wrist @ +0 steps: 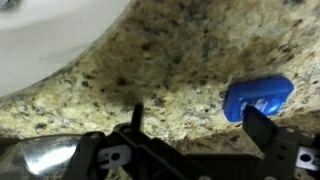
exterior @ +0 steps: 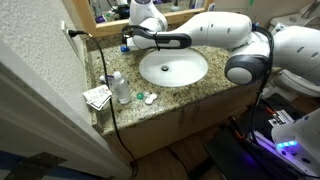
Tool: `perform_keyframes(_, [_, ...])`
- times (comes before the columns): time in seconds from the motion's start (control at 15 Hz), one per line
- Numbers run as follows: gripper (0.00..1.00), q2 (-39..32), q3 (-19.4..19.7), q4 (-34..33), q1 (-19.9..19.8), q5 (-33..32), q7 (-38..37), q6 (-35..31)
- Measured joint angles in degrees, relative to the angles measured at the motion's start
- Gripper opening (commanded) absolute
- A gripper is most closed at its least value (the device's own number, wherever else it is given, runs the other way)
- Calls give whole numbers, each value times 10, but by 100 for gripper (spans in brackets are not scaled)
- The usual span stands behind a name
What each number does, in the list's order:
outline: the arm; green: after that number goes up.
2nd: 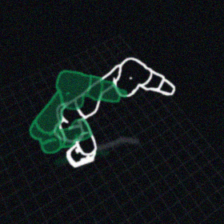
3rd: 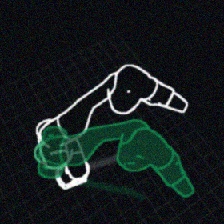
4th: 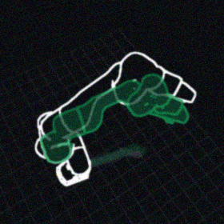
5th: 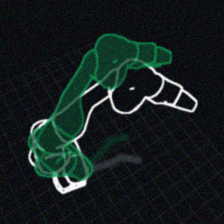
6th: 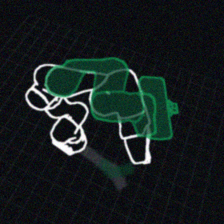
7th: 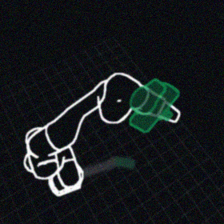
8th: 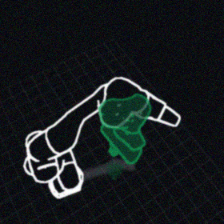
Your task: Pick up the blue object and put it on right
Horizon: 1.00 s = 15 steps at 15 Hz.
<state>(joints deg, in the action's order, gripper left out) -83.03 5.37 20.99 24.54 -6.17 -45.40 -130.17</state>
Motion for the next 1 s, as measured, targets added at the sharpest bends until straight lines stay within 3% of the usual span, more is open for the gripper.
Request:
perform_keyframes(0.2, [100, 3, -6, -1, 0, 3, 19, 17])
perform_keyframes(0.8, [100, 45, -42, -1, 3, 22, 93, 233])
perform_keyframes(1.0, [100, 48, -44, -1, 5, 21, 101, 251])
